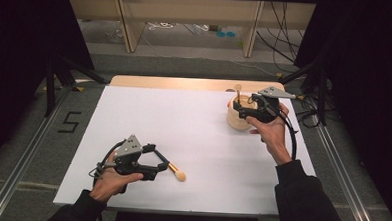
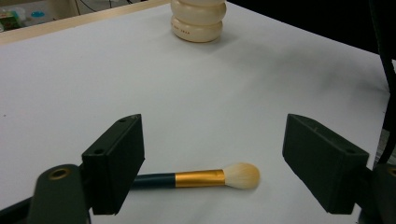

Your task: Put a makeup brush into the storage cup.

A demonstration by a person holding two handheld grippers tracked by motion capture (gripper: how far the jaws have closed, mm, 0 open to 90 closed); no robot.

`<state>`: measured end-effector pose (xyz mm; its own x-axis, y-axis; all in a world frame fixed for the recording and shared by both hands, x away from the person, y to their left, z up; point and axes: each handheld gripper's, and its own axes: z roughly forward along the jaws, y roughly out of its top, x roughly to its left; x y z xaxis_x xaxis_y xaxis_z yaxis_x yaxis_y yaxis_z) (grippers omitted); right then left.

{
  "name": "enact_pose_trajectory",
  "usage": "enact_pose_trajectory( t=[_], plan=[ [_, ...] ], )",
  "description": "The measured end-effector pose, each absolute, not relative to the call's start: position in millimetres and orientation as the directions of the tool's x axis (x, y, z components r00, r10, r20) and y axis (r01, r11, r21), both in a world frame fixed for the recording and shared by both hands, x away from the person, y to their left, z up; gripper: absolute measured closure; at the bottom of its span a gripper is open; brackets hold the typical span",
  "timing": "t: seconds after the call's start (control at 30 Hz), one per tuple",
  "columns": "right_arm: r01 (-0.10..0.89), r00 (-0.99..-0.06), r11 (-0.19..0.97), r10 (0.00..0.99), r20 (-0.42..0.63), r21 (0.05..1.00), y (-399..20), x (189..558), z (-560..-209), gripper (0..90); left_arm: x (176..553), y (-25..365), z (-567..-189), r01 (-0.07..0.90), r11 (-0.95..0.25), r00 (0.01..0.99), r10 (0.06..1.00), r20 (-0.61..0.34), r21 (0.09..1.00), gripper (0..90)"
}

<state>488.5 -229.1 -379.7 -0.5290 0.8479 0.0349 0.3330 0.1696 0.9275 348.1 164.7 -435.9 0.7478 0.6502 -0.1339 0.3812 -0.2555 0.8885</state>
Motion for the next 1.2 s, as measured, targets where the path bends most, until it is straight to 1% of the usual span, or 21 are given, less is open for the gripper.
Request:
enact_pose_trajectory(
  t=[0.4,0.47,0.53,0.57,0.67,0.73,0.83,0.87,0.97,1.03,1.07,1.17,1.2],
  plan=[
    [0.344,-0.566,0.177,0.823,0.053,0.922,-221.3,453.1,-388.4,19.6,351.1,169.4,-435.5,0.381,-0.257,0.739,0.662,-0.126,0.888,20.8],
    [0.357,-0.576,0.178,0.815,0.065,0.917,-219.8,445.0,-391.3,19.7,351.9,169.7,-434.8,0.379,-0.261,0.74,0.662,-0.122,0.888,20.7],
    [0.339,-0.589,0.186,0.806,0.054,0.922,-219.1,439.5,-395.1,19.8,352.2,169.4,-434.9,0.381,-0.257,0.739,0.662,-0.125,0.888,20.8],
    [0.353,-0.591,0.18,0.804,0.069,0.918,-218.3,436.6,-396.3,19.8,352.3,169.2,-435.0,0.381,-0.26,0.739,0.662,-0.123,0.887,20.8],
    [0.35,-0.602,0.183,0.795,0.071,0.919,-217.6,428.4,-401.6,19.9,352.8,168.8,-435.6,0.384,-0.257,0.74,0.661,-0.129,0.887,20.8],
    [0.347,-0.602,0.183,0.796,0.069,0.92,-217.3,424.1,-403.8,19.9,352.4,168.9,-435.1,0.382,-0.258,0.738,0.663,-0.125,0.887,20.8],
    [0.367,-0.608,0.17,0.788,0.098,0.915,-216.3,418.0,-406.0,20.0,352.6,169.2,-435.0,0.381,-0.26,0.738,0.664,-0.122,0.887,20.7],
    [0.359,-0.604,0.176,0.793,0.084,0.917,-216.9,416.8,-406.4,20.0,352.7,169.3,-435.0,0.382,-0.26,0.738,0.664,-0.123,0.887,20.7],
    [0.369,-0.612,0.171,0.784,0.101,0.913,-216.1,411.9,-409.0,20.1,353.0,169.2,-434.9,0.383,-0.261,0.737,0.665,-0.123,0.886,20.7],
    [0.342,-0.609,0.177,0.79,0.074,0.923,-215.9,410.6,-411.1,20.1,353.4,169.1,-435.2,0.382,-0.261,0.742,0.659,-0.125,0.887,20.7],
    [0.367,-0.61,0.177,0.787,0.093,0.913,-216.1,407.5,-411.0,20.1,353.5,168.9,-435.3,0.381,-0.262,0.742,0.659,-0.124,0.887,20.7],
    [0.35,-0.609,0.17,0.788,0.086,0.921,-216.5,404.3,-412.3,19.9,353.4,168.7,-435.4,0.38,-0.263,0.741,0.66,-0.122,0.887,20.7],
    [0.361,-0.603,0.17,0.793,0.091,0.917,-216.6,402.2,-412.1,19.9,353.4,168.7,-435.3,0.381,-0.262,0.74,0.661,-0.123,0.887,20.7]
  ],
)
